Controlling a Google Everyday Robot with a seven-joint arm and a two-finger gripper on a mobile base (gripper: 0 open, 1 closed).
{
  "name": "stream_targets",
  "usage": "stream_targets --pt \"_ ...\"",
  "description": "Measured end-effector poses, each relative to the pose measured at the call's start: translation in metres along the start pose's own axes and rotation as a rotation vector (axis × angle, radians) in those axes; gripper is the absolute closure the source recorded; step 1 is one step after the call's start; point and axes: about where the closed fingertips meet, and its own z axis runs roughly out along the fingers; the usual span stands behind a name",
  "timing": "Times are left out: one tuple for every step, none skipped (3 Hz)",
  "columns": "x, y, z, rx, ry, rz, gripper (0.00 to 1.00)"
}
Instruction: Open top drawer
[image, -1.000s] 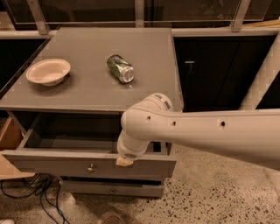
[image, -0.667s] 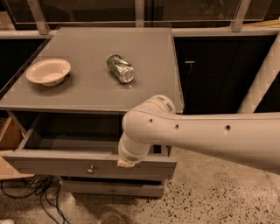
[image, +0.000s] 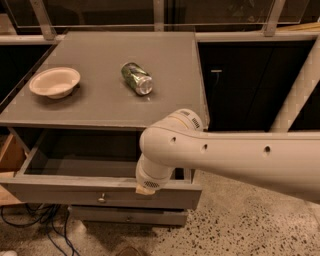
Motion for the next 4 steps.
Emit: stream_targets --pt "-0.001 0.0 -0.002 0.0 0.0 0.0 1.0" --pt "0.008 0.009 -0.006 -0.028 0.022 -0.008 1.0" --pt "0.008 0.011 -0.006 -0.031 0.025 -0.009 1.0" --pt "0.009 0.019 -0.008 -0.041 0.034 -0.016 1.0"
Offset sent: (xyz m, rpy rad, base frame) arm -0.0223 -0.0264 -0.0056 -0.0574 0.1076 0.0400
